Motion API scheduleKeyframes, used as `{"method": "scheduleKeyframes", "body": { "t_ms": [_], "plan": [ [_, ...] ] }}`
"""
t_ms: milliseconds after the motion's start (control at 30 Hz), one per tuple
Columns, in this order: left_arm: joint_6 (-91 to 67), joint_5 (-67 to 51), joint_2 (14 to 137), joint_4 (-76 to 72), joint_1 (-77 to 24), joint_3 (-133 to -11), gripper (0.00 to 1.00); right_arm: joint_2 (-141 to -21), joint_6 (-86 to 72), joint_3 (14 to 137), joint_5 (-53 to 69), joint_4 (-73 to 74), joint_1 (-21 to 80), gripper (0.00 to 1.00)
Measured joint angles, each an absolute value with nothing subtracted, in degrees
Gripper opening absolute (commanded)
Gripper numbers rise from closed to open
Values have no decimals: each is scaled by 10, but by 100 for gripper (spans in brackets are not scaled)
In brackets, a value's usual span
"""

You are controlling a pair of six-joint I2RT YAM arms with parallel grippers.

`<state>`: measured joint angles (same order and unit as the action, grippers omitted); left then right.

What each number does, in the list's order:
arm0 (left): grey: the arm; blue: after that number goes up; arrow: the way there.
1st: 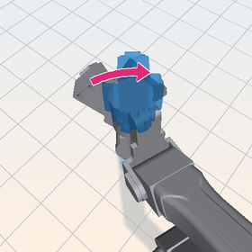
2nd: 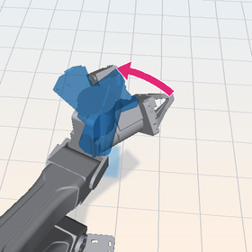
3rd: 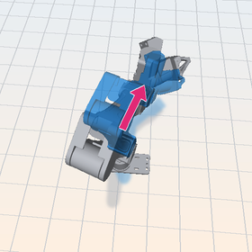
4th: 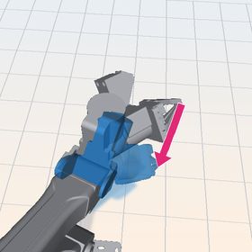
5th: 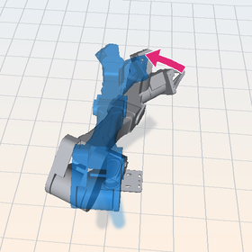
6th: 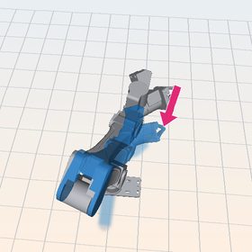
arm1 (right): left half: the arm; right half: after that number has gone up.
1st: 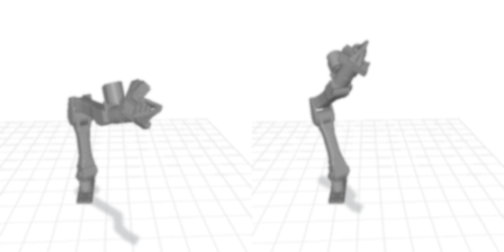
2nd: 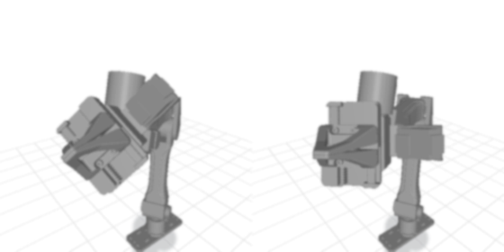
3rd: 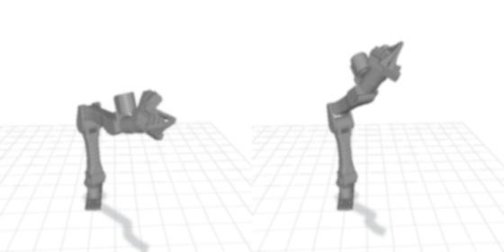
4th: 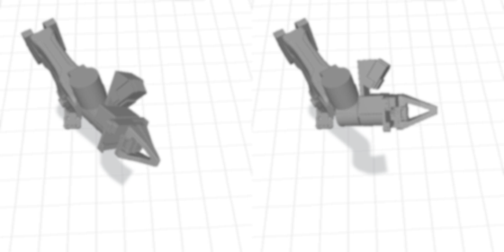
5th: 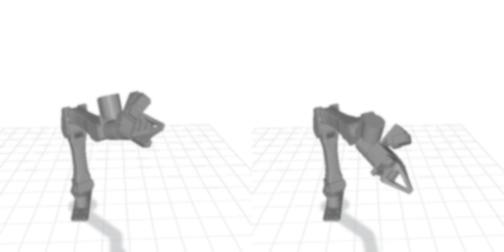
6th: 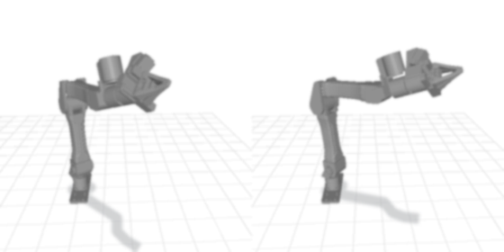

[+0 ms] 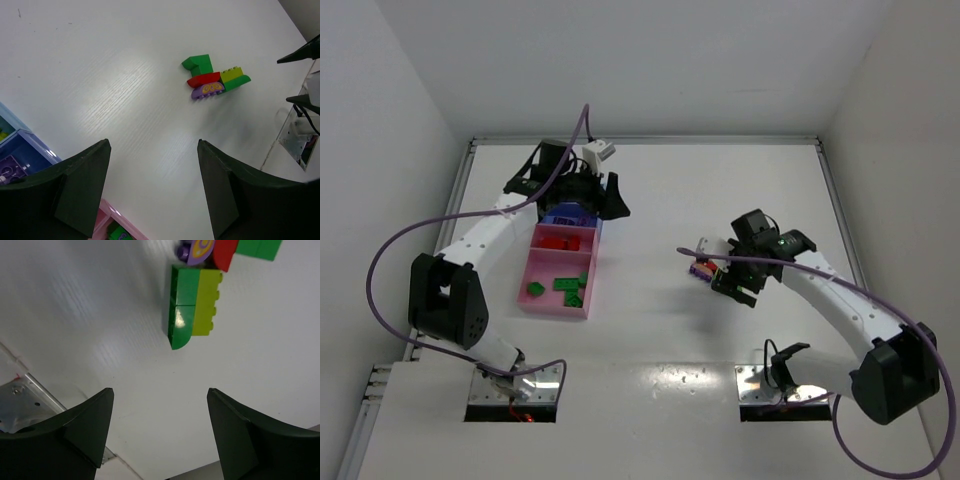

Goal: Sort the legos into containers by color

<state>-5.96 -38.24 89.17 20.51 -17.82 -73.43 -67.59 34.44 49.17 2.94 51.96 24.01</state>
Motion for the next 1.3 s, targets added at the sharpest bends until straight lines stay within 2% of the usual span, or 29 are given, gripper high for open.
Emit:
{"method": "scheduleKeyframes", "body": {
  "t_ms": [233,733,833,900,933,967,1133,1300],
  "plan": [
    [-50,-376,892,206,-179,-734,76,-685,385,442,22,498,228,76],
    [-41,-366,894,209,-179,-734,76,-839,406,447,56,400,192,77],
    [-38,-364,900,210,-179,-734,76,-860,406,451,62,388,191,73],
    [-37,-362,904,210,-179,-734,76,-871,408,454,63,376,189,67],
    [-37,-362,905,210,-179,-734,75,-874,409,454,64,371,189,63],
    [-37,-362,906,210,-179,-734,75,-876,409,454,65,365,189,54],
    [-36,-362,906,210,-179,-733,75,-874,409,451,65,338,189,34],
    [-37,-363,905,209,-179,-729,75,-865,410,439,63,322,189,34]
  ]
}}
